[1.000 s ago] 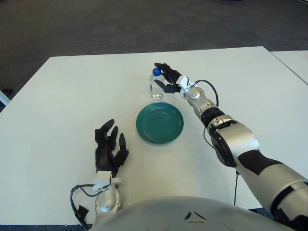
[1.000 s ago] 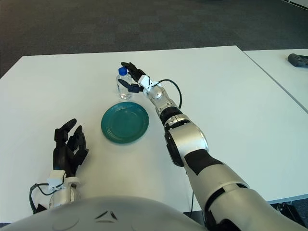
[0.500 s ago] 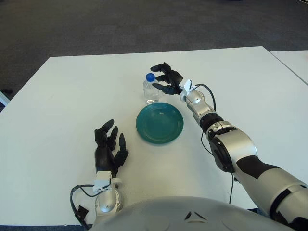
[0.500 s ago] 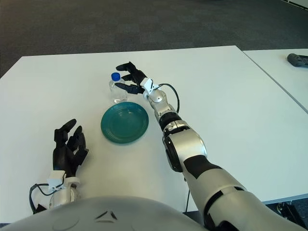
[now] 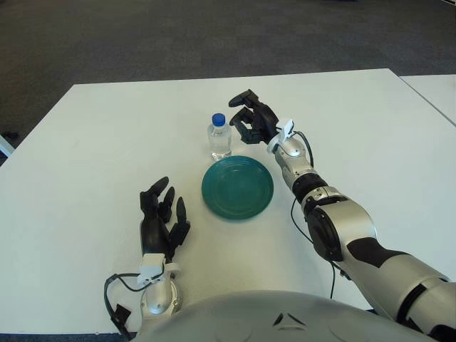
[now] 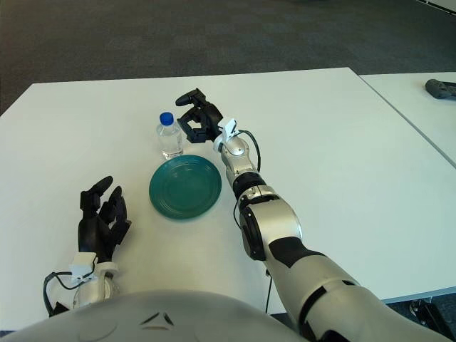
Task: Put the bottle into the plate.
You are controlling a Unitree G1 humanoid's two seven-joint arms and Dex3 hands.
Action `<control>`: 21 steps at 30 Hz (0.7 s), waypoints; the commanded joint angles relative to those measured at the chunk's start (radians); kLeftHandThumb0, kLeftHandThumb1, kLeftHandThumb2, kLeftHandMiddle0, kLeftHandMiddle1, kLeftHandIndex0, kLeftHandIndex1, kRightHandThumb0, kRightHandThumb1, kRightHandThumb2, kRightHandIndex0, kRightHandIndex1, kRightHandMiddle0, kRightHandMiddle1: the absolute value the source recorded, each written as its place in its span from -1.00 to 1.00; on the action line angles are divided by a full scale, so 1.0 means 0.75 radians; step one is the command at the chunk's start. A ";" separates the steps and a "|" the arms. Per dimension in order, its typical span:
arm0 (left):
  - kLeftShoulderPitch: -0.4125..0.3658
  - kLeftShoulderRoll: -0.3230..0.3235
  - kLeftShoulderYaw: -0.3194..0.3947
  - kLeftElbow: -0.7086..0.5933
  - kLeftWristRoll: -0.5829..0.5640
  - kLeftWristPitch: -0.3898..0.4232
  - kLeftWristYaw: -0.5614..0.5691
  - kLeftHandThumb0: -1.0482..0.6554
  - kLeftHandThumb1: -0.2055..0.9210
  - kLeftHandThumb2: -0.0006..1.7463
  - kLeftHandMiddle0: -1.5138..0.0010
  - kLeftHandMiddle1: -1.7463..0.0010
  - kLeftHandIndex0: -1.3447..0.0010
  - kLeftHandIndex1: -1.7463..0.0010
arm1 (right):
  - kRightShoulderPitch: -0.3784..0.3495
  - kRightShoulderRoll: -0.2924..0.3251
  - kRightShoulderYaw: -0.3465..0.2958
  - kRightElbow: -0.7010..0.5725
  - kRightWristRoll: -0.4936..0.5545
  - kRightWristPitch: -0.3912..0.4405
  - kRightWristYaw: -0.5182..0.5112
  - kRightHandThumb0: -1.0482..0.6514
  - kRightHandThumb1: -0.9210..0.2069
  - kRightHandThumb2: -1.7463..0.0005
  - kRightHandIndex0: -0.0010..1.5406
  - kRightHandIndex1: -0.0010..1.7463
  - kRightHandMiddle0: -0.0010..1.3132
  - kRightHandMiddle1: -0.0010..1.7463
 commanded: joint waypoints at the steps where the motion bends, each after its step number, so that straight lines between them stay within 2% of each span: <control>1: 0.004 -0.037 -0.005 -0.007 -0.002 -0.009 0.009 -0.62 1.00 -0.33 0.33 0.88 0.92 -0.12 | 0.011 0.013 -0.025 -0.027 0.040 0.007 0.014 -0.33 0.04 -0.46 0.13 1.00 -0.09 1.00; 12: 0.005 -0.039 -0.017 -0.005 0.020 -0.016 0.030 -0.60 1.00 -0.32 0.32 0.88 0.92 -0.12 | 0.026 0.020 -0.028 -0.036 0.051 0.017 0.027 -0.34 0.09 -0.51 0.17 1.00 -0.05 1.00; 21: 0.002 -0.038 -0.027 0.002 0.012 -0.029 0.037 -0.59 1.00 -0.31 0.33 0.89 0.93 -0.11 | 0.031 0.017 -0.034 -0.036 0.067 0.026 0.070 -0.32 0.01 -0.44 0.18 1.00 -0.11 1.00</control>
